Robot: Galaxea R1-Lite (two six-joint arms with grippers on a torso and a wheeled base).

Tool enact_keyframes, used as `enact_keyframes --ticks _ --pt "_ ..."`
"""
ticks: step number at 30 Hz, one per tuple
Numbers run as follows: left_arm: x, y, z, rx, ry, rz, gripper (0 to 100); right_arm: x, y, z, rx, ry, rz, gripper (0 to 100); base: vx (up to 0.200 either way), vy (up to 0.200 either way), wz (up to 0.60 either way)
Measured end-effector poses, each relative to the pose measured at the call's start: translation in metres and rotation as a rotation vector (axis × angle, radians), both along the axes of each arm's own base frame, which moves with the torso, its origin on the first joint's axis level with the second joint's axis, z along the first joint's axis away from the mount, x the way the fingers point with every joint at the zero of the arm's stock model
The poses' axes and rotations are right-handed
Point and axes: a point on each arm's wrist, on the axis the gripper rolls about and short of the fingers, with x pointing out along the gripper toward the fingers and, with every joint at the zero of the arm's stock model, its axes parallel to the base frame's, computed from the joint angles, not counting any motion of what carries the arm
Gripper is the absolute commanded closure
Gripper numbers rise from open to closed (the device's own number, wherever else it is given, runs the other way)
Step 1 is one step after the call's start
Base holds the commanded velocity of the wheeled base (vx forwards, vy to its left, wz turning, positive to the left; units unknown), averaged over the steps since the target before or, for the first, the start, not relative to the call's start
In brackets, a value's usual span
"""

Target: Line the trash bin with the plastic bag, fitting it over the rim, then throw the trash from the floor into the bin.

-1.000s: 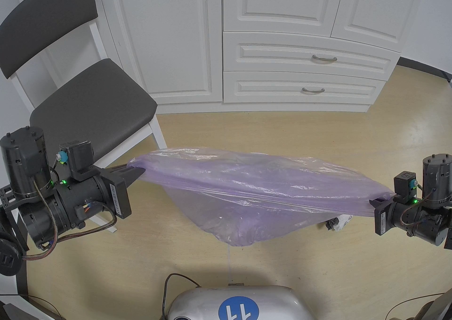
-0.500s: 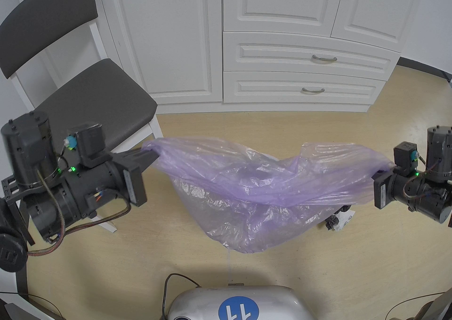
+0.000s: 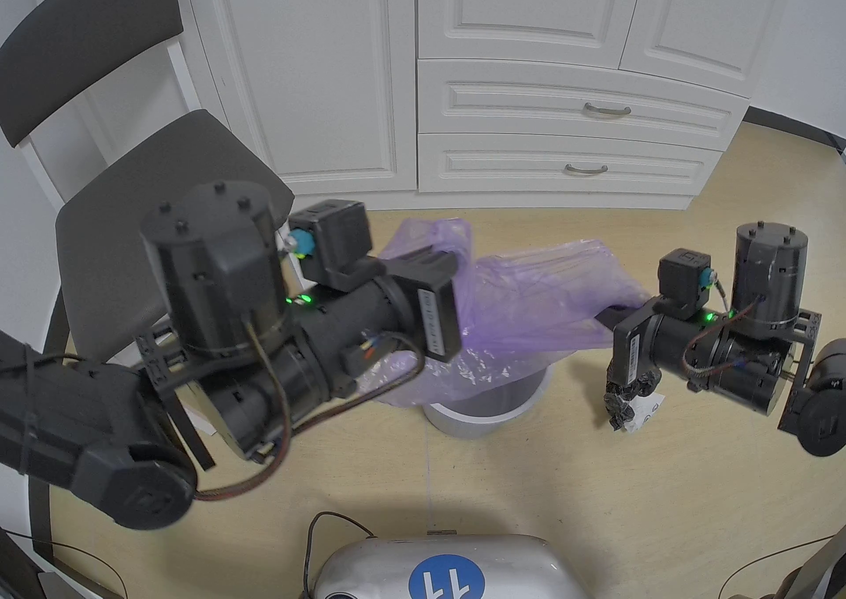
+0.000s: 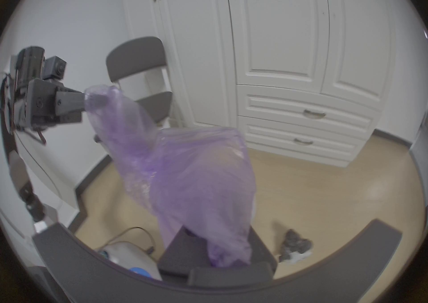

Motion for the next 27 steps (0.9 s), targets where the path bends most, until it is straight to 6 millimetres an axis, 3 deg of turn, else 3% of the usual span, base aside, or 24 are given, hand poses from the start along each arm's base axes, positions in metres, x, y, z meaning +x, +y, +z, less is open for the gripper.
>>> enact_keyframes --ticks 6,27 --pt "-0.005 -0.026 -0.017 -0.054 0.059 -0.019 100 -0.008 0.008 -0.014 0.035 0.038 0.077 100 0.000 0.000 0.00" --pt "0.011 -0.042 -0.037 -0.045 0.102 0.028 100 -0.001 -0.008 -0.032 -0.066 0.068 -0.014 100 0.000 0.000 0.00"
